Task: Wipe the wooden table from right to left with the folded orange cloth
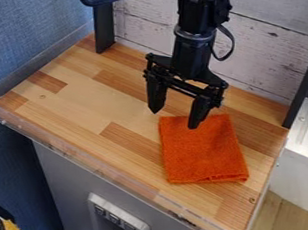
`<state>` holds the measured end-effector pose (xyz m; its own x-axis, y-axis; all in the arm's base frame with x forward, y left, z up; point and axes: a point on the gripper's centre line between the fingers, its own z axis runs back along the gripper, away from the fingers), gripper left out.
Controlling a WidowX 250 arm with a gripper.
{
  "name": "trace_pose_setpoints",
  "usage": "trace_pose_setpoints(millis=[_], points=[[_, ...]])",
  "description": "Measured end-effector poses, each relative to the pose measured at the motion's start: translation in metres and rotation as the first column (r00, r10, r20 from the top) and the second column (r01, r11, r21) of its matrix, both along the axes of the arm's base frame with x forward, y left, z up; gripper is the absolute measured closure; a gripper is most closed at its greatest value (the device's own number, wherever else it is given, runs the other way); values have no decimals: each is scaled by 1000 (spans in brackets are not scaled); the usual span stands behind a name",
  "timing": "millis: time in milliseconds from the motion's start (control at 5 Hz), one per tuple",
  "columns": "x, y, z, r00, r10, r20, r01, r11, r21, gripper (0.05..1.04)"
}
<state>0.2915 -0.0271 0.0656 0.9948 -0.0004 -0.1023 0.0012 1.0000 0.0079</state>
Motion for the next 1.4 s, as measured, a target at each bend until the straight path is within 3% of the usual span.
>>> trace_pose_setpoints(millis=[400, 1000, 1400], points=[[8, -8, -3, 991, 129, 48, -129, 992, 3, 84], [14, -28, -7, 916, 382, 126, -385, 923, -3, 127], [18, -32, -12, 868, 475, 141, -479, 878, -9, 700]])
